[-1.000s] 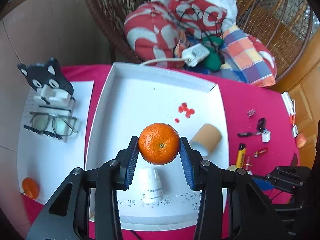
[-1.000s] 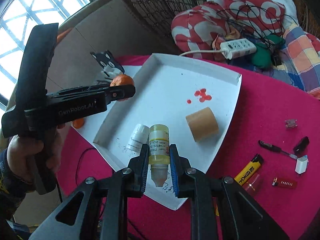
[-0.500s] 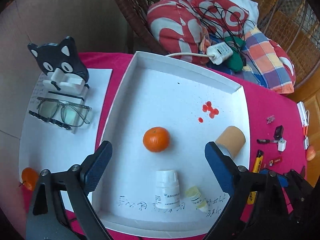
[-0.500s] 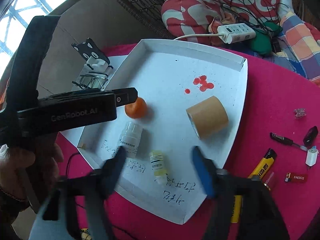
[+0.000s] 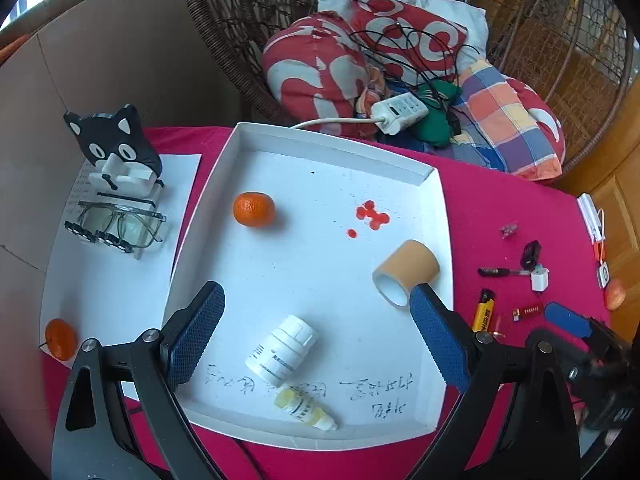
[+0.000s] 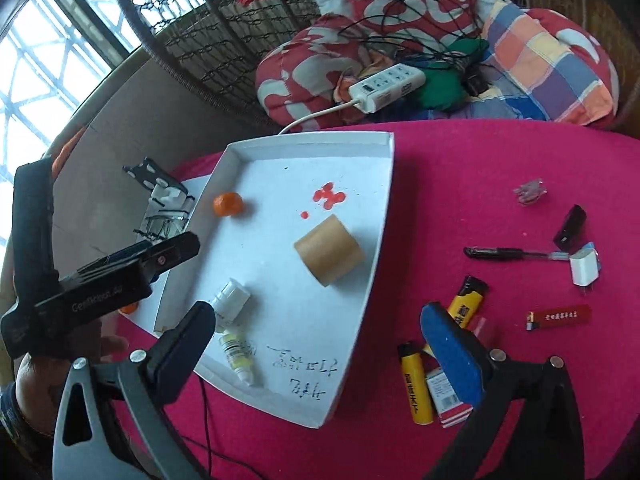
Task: Organize rigid objects
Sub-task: 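Swing both tools away from the tray toward the lighters and box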
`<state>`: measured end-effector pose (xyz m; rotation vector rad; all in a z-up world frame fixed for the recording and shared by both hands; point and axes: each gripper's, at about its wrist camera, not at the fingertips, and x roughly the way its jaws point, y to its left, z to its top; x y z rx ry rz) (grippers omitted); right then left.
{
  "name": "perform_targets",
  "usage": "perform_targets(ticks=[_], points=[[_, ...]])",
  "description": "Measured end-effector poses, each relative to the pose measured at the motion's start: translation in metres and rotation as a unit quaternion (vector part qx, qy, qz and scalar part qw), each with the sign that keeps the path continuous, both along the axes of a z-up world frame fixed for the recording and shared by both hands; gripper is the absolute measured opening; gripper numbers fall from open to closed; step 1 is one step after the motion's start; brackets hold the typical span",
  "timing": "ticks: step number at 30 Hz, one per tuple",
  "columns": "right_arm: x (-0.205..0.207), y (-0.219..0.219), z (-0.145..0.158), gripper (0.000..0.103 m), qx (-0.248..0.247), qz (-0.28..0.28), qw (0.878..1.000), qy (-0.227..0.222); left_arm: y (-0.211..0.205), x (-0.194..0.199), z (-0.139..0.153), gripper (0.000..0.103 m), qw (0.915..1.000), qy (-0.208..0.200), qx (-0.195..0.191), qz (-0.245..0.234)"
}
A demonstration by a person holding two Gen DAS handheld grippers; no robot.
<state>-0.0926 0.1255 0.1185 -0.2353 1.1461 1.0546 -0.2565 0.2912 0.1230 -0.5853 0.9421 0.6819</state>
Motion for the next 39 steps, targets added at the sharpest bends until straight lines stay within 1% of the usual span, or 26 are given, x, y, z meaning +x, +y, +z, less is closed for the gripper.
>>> perform_targets(ticks=[3, 4, 7, 10, 12, 14, 18, 21, 25, 29, 32, 37, 38, 39], points=[[0.029, -0.032, 0.007, 0.103, 0.021, -0.049, 0.999, 0.008, -0.024, 0.009, 0.006, 0.095, 0.9995, -0.005, 0.018, -0.026], [0.038, -0.042, 0.009, 0.103, 0.025, -0.065, 0.998, 0.008, -0.034, 0.013, 0.007, 0.094, 0.9991, -0.006, 0.018, -0.038], [0.062, -0.075, 0.012, 0.103, 0.032, -0.107, 0.994, 0.012, -0.062, 0.030, 0.000, 0.095, 0.9961, -0.009, -0.022, -0.085], [0.075, -0.102, 0.010, 0.103, 0.029, -0.125, 0.992, 0.015, -0.092, 0.051, -0.008, 0.094, 0.9919, 0.006, -0.039, -0.121], [0.083, -0.119, 0.006, 0.103, 0.023, -0.134, 0.990, 0.021, -0.108, 0.064, -0.016, 0.094, 0.9884, 0.017, -0.062, -0.138], [0.089, -0.130, 0.000, 0.103, 0.017, -0.140, 0.990, 0.030, -0.124, 0.076, -0.026, 0.094, 0.9830, 0.023, -0.098, -0.154], [0.105, -0.150, -0.003, 0.103, 0.012, -0.147, 0.988, 0.041, -0.153, 0.099, -0.033, 0.094, 0.9774, 0.024, -0.117, -0.174], [0.120, -0.167, -0.002, 0.103, 0.011, -0.150, 0.988, 0.043, -0.164, 0.114, -0.041, 0.094, 0.9783, 0.034, -0.124, -0.162], [0.141, -0.186, -0.002, 0.103, 0.008, -0.152, 0.987, 0.047, -0.163, 0.128, -0.063, 0.094, 0.9819, 0.065, -0.136, -0.115], [0.160, -0.205, -0.001, 0.103, 0.007, -0.151, 0.987, 0.045, -0.164, 0.139, -0.080, 0.094, 0.9840, 0.104, -0.124, -0.076], [0.172, -0.216, -0.003, 0.103, 0.005, -0.151, 0.987, 0.049, -0.166, 0.148, -0.093, 0.094, 0.9826, 0.128, -0.124, -0.053], [0.189, -0.233, -0.008, 0.103, -0.001, -0.146, 0.988, 0.055, -0.172, 0.163, -0.116, 0.094, 0.9773, 0.160, -0.133, -0.040], [0.192, -0.237, -0.008, 0.103, -0.003, -0.145, 0.988, 0.056, -0.175, 0.166, -0.120, 0.094, 0.9766, 0.169, -0.128, -0.038], [0.195, -0.241, -0.009, 0.103, -0.004, -0.144, 0.988, 0.057, -0.178, 0.169, -0.120, 0.094, 0.9770, 0.176, -0.114, -0.038]])
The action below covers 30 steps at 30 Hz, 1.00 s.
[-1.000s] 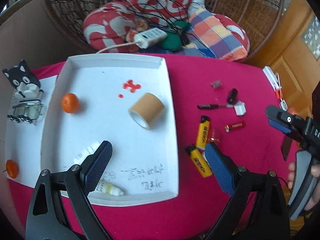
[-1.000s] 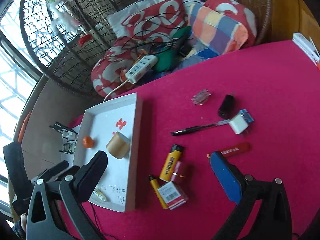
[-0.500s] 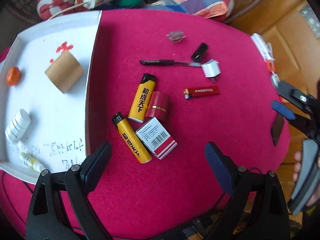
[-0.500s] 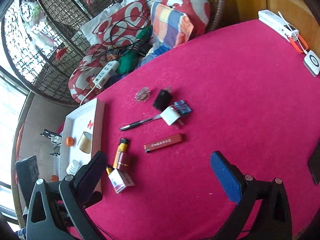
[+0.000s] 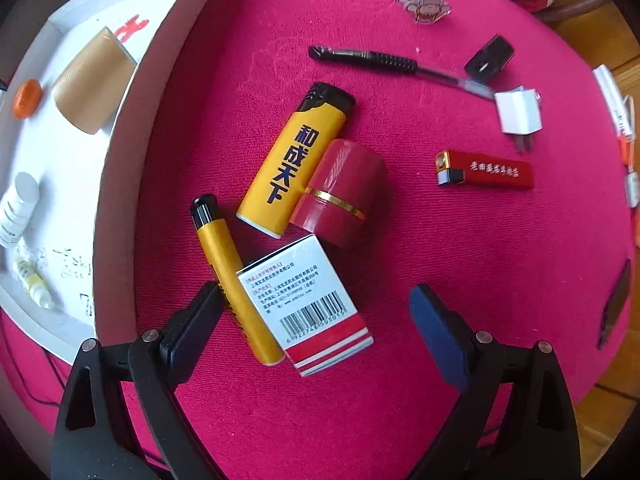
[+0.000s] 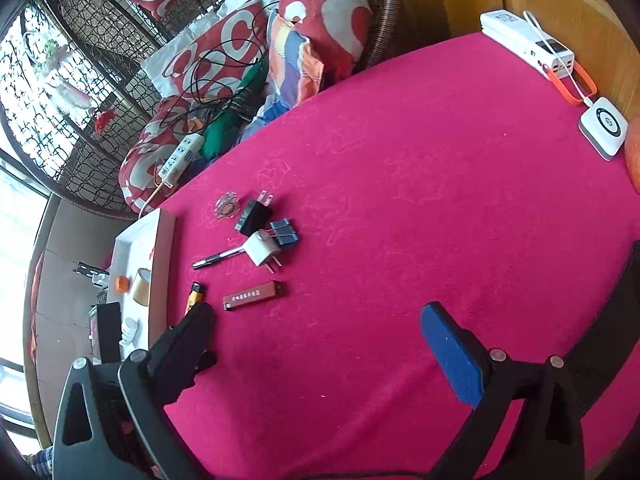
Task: Organize rigid objects
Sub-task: 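Swing both tools away from the tray toward the lighters and box, then grasp the long yellow lighter with the left tool while the right tool grasps the barcode box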
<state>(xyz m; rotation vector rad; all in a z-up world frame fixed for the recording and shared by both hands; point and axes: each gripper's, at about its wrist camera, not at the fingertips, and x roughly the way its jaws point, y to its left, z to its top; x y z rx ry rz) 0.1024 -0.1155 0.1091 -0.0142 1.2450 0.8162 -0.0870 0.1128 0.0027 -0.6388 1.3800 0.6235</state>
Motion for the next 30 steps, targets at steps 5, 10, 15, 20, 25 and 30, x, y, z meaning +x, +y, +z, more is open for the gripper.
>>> perform_targets(ticks=[5, 10, 15, 20, 25, 30], points=[[0.015, -0.016, 0.000, 0.103, -0.002, -0.005, 1.000, 0.000, -0.028, 0.029, 0.003, 0.094, 0.9992, -0.016, 0.000, -0.036], [0.022, -0.027, -0.004, 0.103, -0.004, -0.002, 1.000, 0.002, -0.085, 0.073, 0.010, 0.094, 0.9849, -0.068, -0.024, -0.157], [0.024, -0.029, -0.005, 0.103, -0.006, 0.009, 1.000, 0.004, -0.109, 0.079, 0.028, 0.094, 0.9777, -0.097, 0.000, -0.186], [0.027, -0.024, -0.003, 0.103, 0.005, 0.014, 1.000, 0.003, -0.050, 0.039, 0.046, 0.094, 0.9904, -0.116, 0.024, -0.071], [0.025, -0.017, -0.006, 0.103, 0.010, 0.025, 1.000, 0.010, 0.002, 0.002, 0.040, 0.092, 0.9965, -0.082, 0.019, -0.001], [0.026, -0.020, -0.007, 0.103, 0.007, 0.025, 1.000, 0.015, -0.016, 0.011, 0.045, 0.084, 0.9916, -0.085, 0.048, -0.084]])
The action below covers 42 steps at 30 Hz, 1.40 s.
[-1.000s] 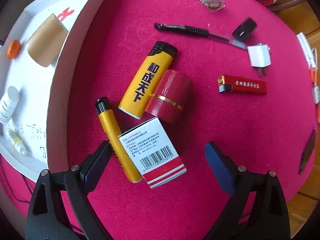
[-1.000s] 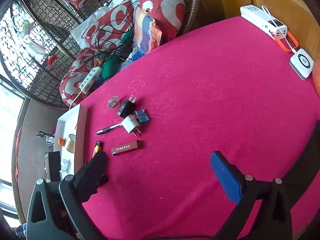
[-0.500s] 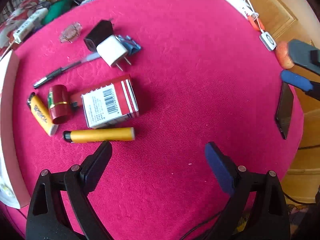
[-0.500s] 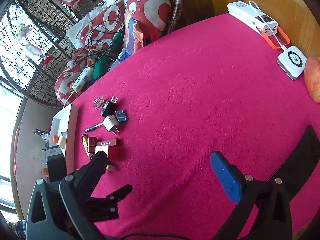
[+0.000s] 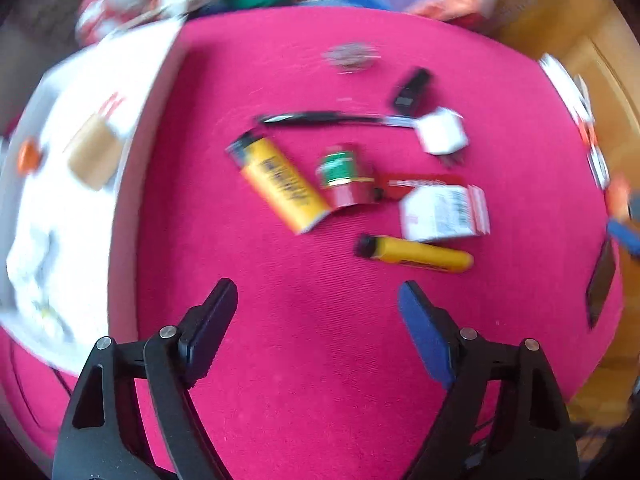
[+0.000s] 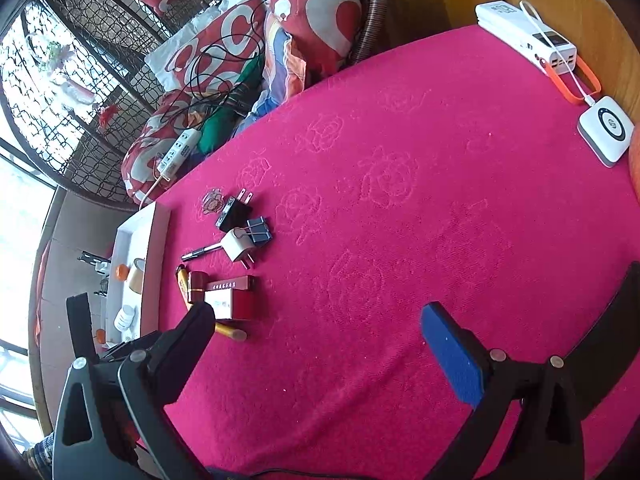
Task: Organize rigid objects
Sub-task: 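Grasp the long yellow lighter with the left tool while the right tool grasps the barcode box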
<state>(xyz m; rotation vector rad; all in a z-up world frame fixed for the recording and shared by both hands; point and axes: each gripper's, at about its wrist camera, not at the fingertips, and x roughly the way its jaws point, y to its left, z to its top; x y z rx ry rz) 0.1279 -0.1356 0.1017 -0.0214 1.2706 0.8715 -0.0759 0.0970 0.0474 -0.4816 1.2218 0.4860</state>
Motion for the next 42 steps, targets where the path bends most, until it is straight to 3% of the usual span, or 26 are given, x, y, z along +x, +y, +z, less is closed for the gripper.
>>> perform_targets(ticks=[4, 7, 10, 16, 20, 22, 23, 24, 25, 28, 31, 33, 36, 39, 42], points=[[0.003, -0.007, -0.001, 0.103, -0.004, -0.014, 1.000, 0.003, -0.021, 0.026, 0.003, 0.084, 0.9929, -0.015, 0.053, -0.105], [0.005, -0.016, -0.003, 0.103, -0.008, -0.025, 1.000, 0.009, -0.030, 0.049, -0.007, 0.084, 0.9839, 0.000, 0.079, -0.160], [0.005, -0.023, -0.003, 0.103, -0.011, -0.033, 0.999, 0.009, -0.024, 0.062, 0.000, 0.084, 0.9788, 0.005, 0.085, -0.186], [0.006, -0.034, -0.004, 0.103, -0.010, -0.048, 0.999, 0.011, -0.028, 0.054, -0.004, 0.083, 0.9697, 0.012, 0.057, -0.237], [0.005, -0.034, -0.010, 0.103, -0.013, -0.056, 0.998, 0.025, -0.046, 0.057, -0.009, 0.083, 0.9597, 0.026, 0.088, -0.266], [0.004, -0.032, -0.012, 0.103, -0.015, -0.053, 0.998, 0.030, -0.052, 0.058, -0.014, 0.083, 0.9587, 0.030, 0.077, -0.272], [0.003, -0.031, -0.012, 0.103, -0.016, -0.051, 0.998, 0.030, -0.053, 0.061, -0.020, 0.077, 0.9583, 0.036, 0.067, -0.275], [0.002, -0.030, -0.011, 0.103, -0.017, -0.048, 0.998, 0.029, -0.056, 0.061, -0.025, 0.063, 0.9561, 0.046, 0.066, -0.282], [0.002, -0.029, -0.010, 0.103, -0.017, -0.046, 0.998, 0.028, -0.059, 0.060, -0.027, 0.058, 0.9534, 0.045, 0.065, -0.291], [0.001, -0.027, -0.007, 0.103, -0.013, -0.040, 0.999, 0.022, -0.068, 0.055, -0.026, 0.027, 0.9508, 0.039, 0.054, -0.303], [0.001, -0.025, -0.008, 0.103, -0.012, -0.038, 0.999, 0.022, -0.076, 0.049, -0.025, 0.016, 0.9491, 0.041, 0.061, -0.306], [0.000, -0.022, -0.010, 0.103, -0.005, -0.033, 0.999, 0.028, -0.077, 0.043, -0.024, 0.013, 0.9545, 0.038, 0.054, -0.291], [-0.007, -0.009, -0.011, 0.103, 0.003, -0.010, 1.000, 0.028, -0.072, 0.030, -0.023, 0.013, 0.9699, 0.029, 0.024, -0.241], [-0.019, 0.014, -0.008, 0.103, 0.013, 0.031, 0.999, -0.003, -0.062, 0.004, -0.012, 0.013, 0.9846, 0.006, -0.012, -0.174], [-0.035, 0.051, -0.009, 0.103, -0.007, 0.094, 0.995, -0.025, -0.052, -0.022, 0.006, 0.013, 0.9920, -0.020, -0.026, -0.122]])
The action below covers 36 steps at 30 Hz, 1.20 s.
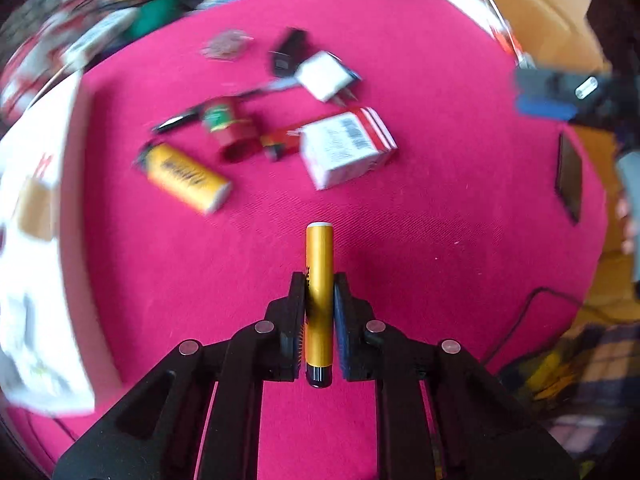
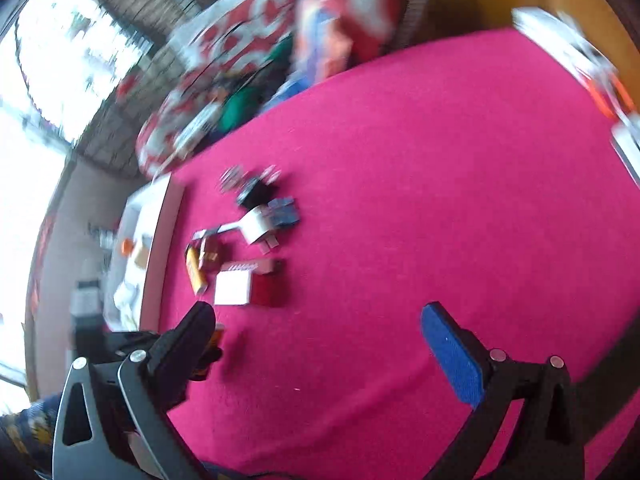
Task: Organize rigid objects
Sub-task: 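Grasp the long yellow lighter with the left tool while the right tool grasps the barcode box, then carry yellow lighter and barcode box into the white tray and open both tools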
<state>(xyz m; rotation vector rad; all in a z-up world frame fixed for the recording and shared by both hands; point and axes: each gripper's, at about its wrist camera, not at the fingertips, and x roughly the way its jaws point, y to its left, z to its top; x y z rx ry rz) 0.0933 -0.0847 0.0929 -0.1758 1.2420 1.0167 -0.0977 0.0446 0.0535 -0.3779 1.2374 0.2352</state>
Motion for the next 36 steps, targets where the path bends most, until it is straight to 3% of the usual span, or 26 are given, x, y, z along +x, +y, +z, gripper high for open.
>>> perform_targets(ticks=[4, 8, 13, 14, 18, 19, 23, 28, 33, 36], points=[[-0.028, 0.052, -0.010, 0.103, -0.044, 0.063, 0.997, -0.030, 0.013, -0.033, 0.034, 0.013, 0.9978, -0.033, 0.008, 0.056], [-0.044, 0.088, -0.032, 0.103, -0.124, 0.046, 0.990, -0.054, 0.037, -0.056, 0.062, 0.013, 0.9928, -0.063, 0.018, 0.100], [-0.054, 0.113, -0.056, 0.103, -0.154, 0.034, 0.987, -0.041, 0.056, -0.090, 0.084, 0.013, 0.9871, -0.079, 0.033, 0.135], [-0.054, 0.115, -0.060, 0.099, -0.159, 0.030, 0.986, -0.042, 0.064, -0.091, 0.084, 0.013, 0.9865, -0.079, 0.035, 0.139], [-0.063, 0.125, -0.067, 0.051, -0.191, 0.032, 0.978, -0.083, 0.075, -0.109, 0.089, 0.013, 0.9839, -0.080, 0.043, 0.153], [-0.064, 0.125, -0.066, 0.051, -0.191, 0.034, 0.977, -0.084, 0.073, -0.115, 0.093, 0.013, 0.9832, -0.083, 0.047, 0.156], [-0.062, 0.109, -0.050, 0.050, -0.152, 0.021, 0.987, -0.056, 0.084, -0.122, 0.109, 0.013, 0.9789, -0.105, 0.059, 0.165], [-0.075, 0.093, 0.022, 0.050, -0.050, 0.030, 0.995, -0.082, 0.101, -0.130, 0.140, 0.013, 0.9697, -0.137, 0.091, 0.180], [-0.098, 0.100, 0.101, 0.050, 0.054, 0.045, 0.990, -0.124, 0.116, -0.139, 0.169, 0.013, 0.9598, -0.166, 0.118, 0.193], [-0.119, 0.114, 0.145, 0.050, 0.111, 0.061, 0.980, -0.152, 0.123, -0.148, 0.183, 0.013, 0.9545, -0.181, 0.130, 0.198]])
